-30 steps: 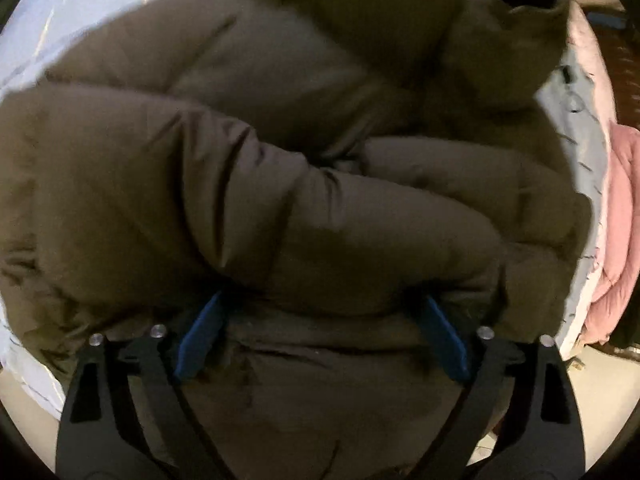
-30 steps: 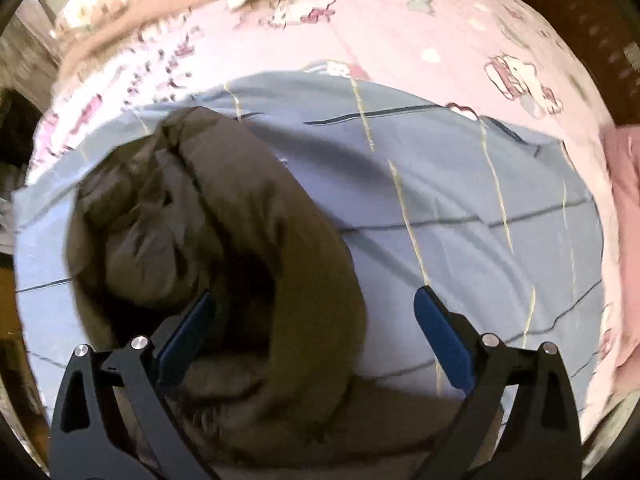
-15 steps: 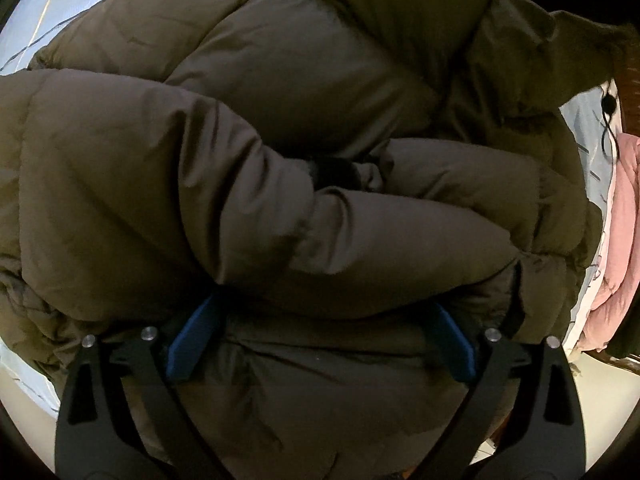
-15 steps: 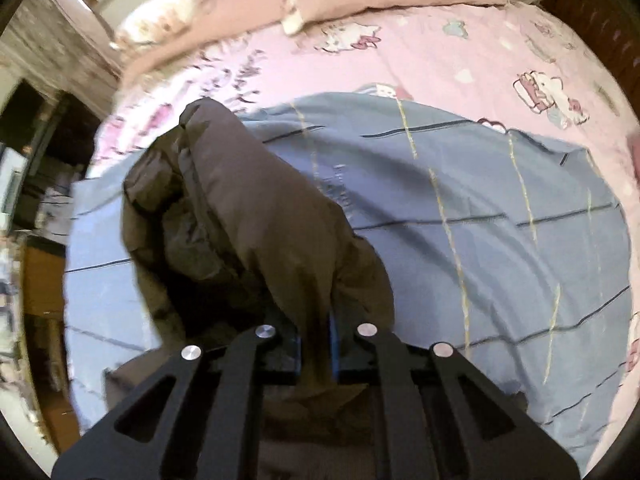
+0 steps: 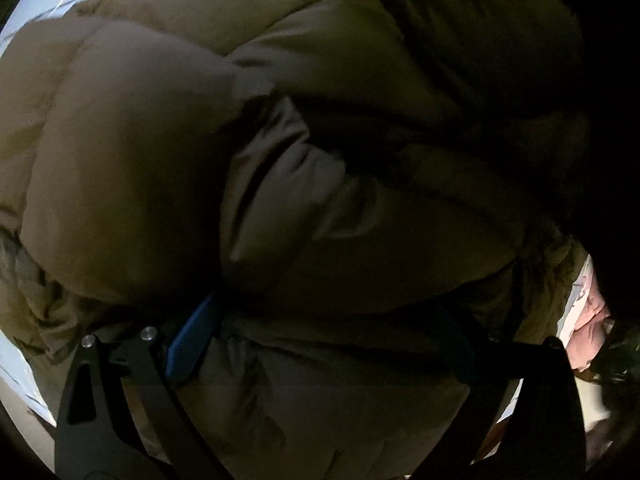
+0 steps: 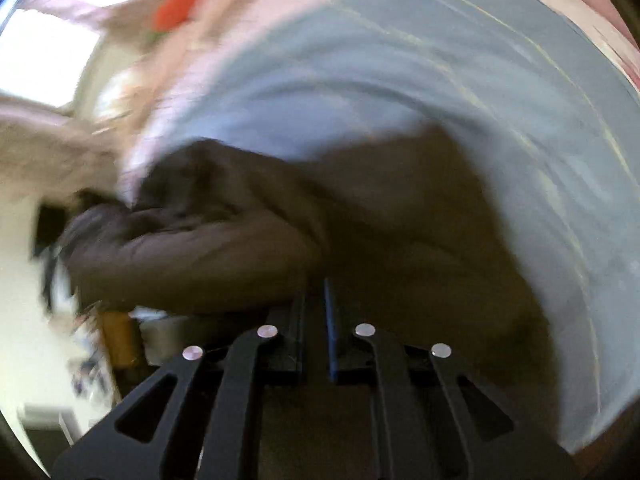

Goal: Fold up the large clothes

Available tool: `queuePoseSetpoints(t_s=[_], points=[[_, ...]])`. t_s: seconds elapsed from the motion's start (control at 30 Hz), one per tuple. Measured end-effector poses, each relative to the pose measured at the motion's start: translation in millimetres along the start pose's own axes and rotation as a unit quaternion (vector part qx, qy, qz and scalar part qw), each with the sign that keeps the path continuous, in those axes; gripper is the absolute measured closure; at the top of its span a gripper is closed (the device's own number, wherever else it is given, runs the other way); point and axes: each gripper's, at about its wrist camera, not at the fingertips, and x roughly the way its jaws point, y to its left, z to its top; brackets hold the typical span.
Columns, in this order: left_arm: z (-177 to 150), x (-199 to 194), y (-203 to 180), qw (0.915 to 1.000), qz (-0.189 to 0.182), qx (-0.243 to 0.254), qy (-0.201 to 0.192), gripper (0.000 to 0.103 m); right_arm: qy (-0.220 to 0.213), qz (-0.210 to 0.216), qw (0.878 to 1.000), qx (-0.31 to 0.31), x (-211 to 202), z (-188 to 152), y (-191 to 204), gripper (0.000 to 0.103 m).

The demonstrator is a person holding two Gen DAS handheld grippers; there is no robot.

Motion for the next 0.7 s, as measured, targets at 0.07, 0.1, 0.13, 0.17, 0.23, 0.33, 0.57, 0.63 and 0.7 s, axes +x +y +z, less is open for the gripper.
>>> queuePoseSetpoints(t_s=[0.07, 0.1, 0.13, 0.17, 0.23, 0.33, 0.57, 0.63, 0.7], points=[[-4, -9, 16, 0.9999, -0.010, -0.013, -0.002, 0.004, 0.018, -0.018, 0.998, 0.055, 13, -8, -40, 0.097], [-6, -12, 23, 0.9995, -0.016, -0.026, 0.003, 0.004, 0.023, -0.019, 0.997, 0.066, 15, -10, -49, 0.097], [-8, -17, 29, 0.9989, -0.025, -0.038, 0.004, 0.005, 0.025, -0.026, 0.997, 0.064, 14, -10, -51, 0.096], [-11, -23, 36, 0.9983, -0.034, -0.048, 0.000, 0.005, 0.025, -0.034, 0.997, 0.059, 10, -10, -48, 0.095], [-21, -35, 51, 0.9971, -0.040, -0.064, -0.009, 0.005, 0.031, -0.019, 0.997, 0.062, 1, -6, -34, 0.067], [-29, -42, 72, 0.9955, -0.045, -0.083, -0.010, 0.005, 0.027, 0.051, 0.996, 0.067, -3, -9, -1, 0.005], [-37, -39, 96, 0.9941, -0.041, -0.100, -0.004, 0.005, 0.151, 0.169, 0.971, 0.076, 88, -23, 103, 0.001], [-38, -37, 92, 0.9948, -0.033, -0.096, -0.005, 0.005, 0.153, 0.166, 0.970, 0.088, 111, -25, 121, 0.002], [-38, -38, 94, 0.9955, -0.023, -0.091, -0.007, 0.005, 0.134, 0.190, 0.968, 0.098, 115, -24, 134, 0.036]])
